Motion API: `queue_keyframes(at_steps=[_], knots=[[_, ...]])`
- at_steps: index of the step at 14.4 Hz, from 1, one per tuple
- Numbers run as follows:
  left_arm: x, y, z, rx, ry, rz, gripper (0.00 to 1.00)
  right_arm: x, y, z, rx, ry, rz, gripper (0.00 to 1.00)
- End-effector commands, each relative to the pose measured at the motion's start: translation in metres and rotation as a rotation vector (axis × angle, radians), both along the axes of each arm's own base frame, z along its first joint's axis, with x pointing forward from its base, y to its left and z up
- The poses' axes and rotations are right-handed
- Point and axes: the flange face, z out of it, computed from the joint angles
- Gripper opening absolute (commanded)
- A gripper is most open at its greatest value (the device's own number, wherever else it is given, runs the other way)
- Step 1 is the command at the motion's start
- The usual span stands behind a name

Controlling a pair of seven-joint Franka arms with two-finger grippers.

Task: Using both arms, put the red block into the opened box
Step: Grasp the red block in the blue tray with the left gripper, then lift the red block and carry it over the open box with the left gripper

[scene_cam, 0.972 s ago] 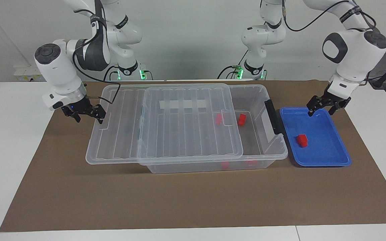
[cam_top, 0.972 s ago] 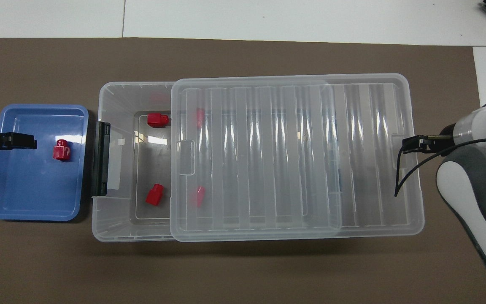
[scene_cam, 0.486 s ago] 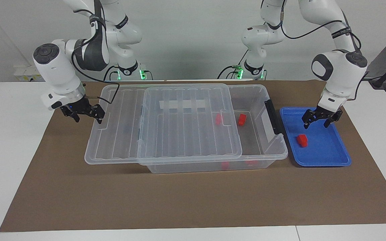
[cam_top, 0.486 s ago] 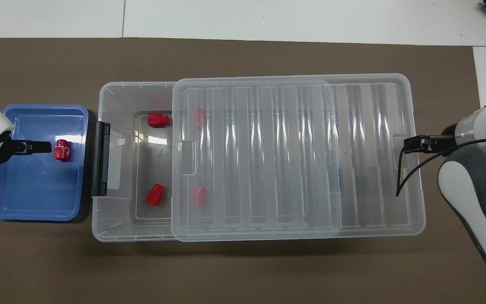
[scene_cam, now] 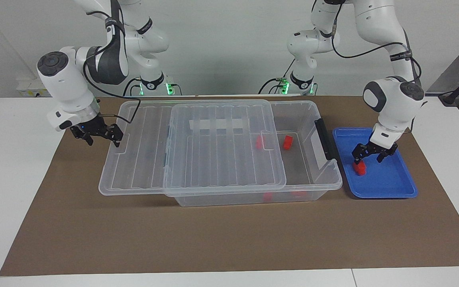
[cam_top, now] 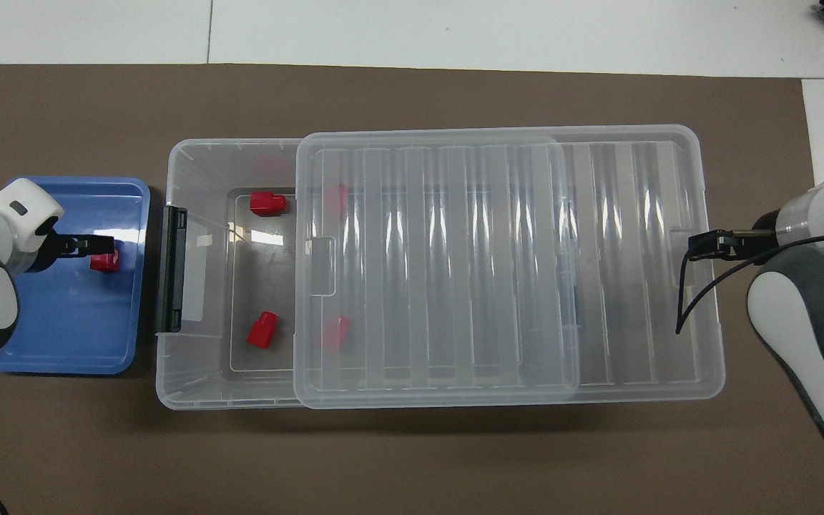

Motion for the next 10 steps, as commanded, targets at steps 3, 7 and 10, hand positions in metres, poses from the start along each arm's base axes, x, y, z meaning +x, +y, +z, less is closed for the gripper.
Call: queue_keyframes(at_steps=[3, 7, 10], knots=[[0.005, 0.0, -0.013, 0.004, -0.015, 0.02, 1.0, -0.005, -0.017, 0.006, -0.016, 0.011, 0.037, 1.0], [0.003, 0.002, -0.03, 0.009, -0.032, 0.015, 1.0, -0.006, -0.022, 0.006, -0.016, 0.011, 0.035, 1.0], [0.002, 0.001, -0.032, 0.009, -0.032, 0.014, 1.0, -0.007, -0.022, 0.006, -0.016, 0.016, 0.035, 1.0]])
